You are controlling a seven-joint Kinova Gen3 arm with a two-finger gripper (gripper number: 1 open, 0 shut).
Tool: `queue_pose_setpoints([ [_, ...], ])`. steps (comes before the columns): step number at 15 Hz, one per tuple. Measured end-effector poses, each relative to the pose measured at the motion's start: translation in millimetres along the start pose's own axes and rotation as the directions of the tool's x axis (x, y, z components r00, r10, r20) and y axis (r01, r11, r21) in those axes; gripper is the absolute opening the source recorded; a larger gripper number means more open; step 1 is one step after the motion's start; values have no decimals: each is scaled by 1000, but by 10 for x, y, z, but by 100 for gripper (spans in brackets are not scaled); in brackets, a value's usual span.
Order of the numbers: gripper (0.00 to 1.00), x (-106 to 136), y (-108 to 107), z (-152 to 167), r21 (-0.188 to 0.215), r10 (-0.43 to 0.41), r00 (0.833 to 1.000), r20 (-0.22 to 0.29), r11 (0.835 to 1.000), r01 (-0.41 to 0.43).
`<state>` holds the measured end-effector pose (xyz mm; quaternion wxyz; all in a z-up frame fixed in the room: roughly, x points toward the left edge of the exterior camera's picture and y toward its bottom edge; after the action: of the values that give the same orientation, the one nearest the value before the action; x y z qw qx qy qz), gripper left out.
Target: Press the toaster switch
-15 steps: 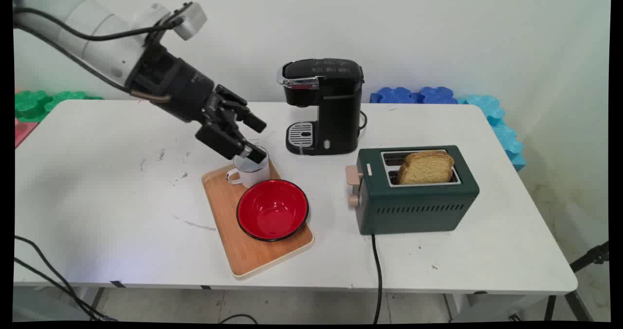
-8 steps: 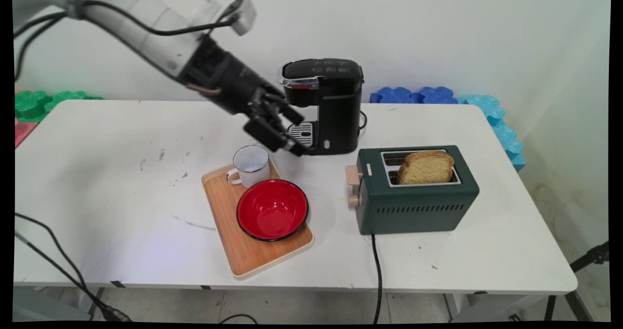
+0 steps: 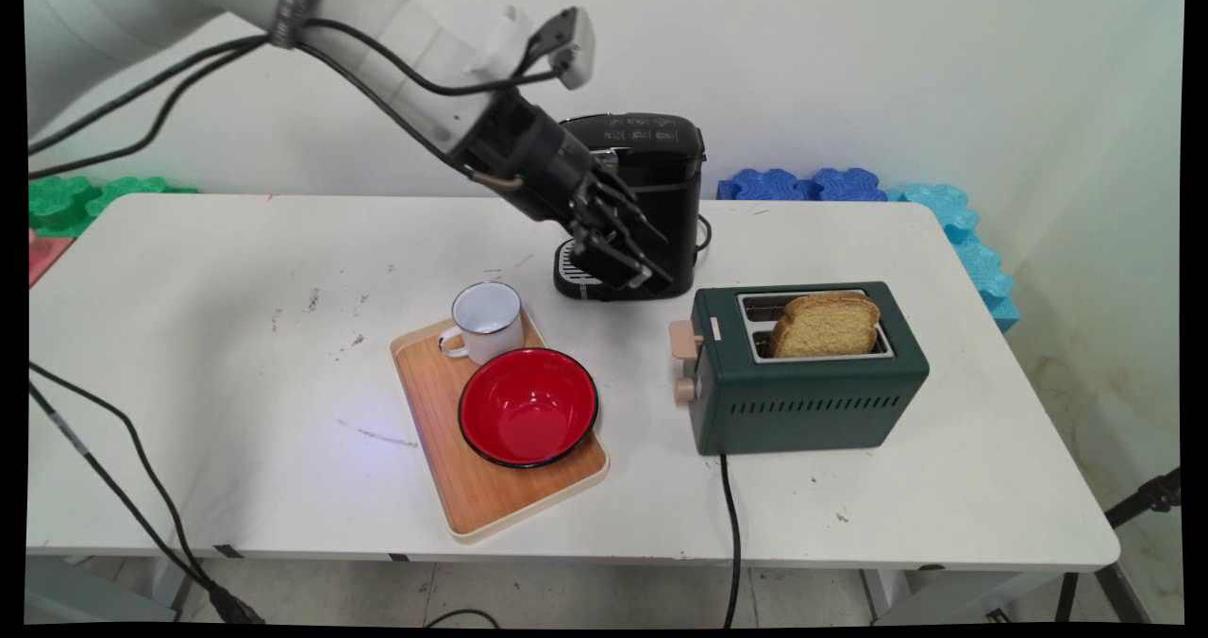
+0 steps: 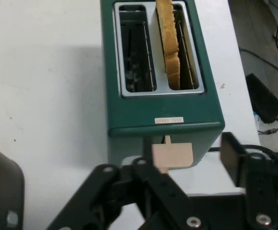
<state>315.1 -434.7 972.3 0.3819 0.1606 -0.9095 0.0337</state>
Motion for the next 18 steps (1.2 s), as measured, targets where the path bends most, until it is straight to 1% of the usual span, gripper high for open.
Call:
queue_pose_setpoints([
  [3, 0, 9, -27, 148, -9, 2, 1000, 30, 1000, -2],
  [9, 0, -14, -36, 364, -25, -35, 995, 89, 999, 37],
  [18, 0, -3, -77, 633, -19, -81, 992, 97, 996, 83],
])
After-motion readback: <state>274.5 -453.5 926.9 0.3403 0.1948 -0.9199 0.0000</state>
